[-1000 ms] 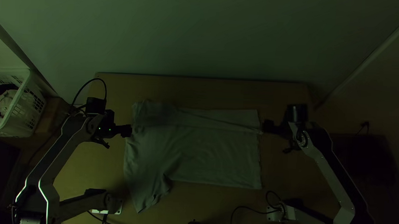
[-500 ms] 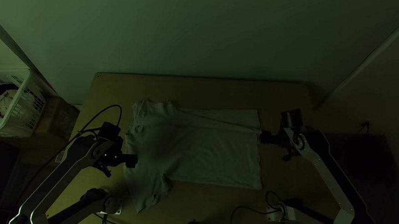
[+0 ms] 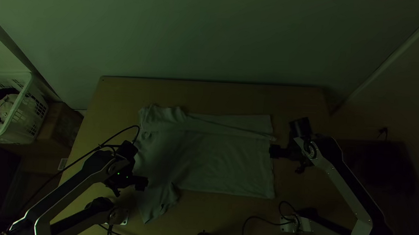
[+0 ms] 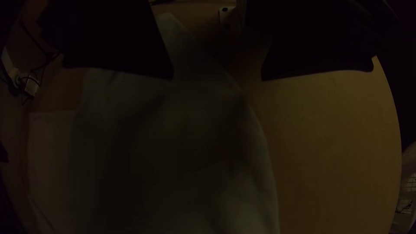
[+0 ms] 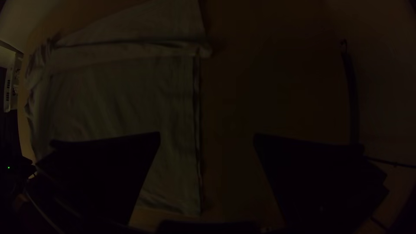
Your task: Fold the t-shirt
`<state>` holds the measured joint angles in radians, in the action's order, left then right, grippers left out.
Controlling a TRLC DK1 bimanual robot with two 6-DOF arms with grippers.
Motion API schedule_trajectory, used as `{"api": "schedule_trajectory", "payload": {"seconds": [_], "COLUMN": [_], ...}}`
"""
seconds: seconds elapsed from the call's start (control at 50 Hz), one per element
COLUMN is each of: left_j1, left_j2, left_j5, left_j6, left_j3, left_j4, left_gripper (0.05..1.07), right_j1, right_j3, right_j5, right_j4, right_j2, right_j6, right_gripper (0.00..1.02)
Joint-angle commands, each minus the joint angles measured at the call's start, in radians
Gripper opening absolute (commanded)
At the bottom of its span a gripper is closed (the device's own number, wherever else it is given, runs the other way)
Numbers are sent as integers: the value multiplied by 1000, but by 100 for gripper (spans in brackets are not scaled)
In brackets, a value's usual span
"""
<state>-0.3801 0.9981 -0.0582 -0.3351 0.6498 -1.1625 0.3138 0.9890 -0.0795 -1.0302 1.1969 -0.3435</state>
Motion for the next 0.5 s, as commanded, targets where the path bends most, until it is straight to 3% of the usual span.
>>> {"api": "schedule_trajectory", "payload": {"seconds": [0.0,0.08,0.14,0.42,0.48], "left_j1": [-29,-42,-49,-157,-164], "left_j2": [34,54,73,137,149], "left_j5": [11,11,11,11,11], "left_j6": [-41,-48,-48,-59,-58], "left_j3": [-39,-42,-49,-53,-53], "left_j4": [-5,0,6,26,43], "left_gripper": [101,101,95,94,80], "right_j1": [7,5,5,7,7], "right_j3": [4,2,0,-9,-10], "right_j5": [23,29,30,41,41], "right_j4": [-31,-39,-41,-42,-42], "right_j2": [4,4,4,10,13], "right_j6": [-23,-23,-22,-22,-22], "right_gripper": [95,95,95,95,95]}}
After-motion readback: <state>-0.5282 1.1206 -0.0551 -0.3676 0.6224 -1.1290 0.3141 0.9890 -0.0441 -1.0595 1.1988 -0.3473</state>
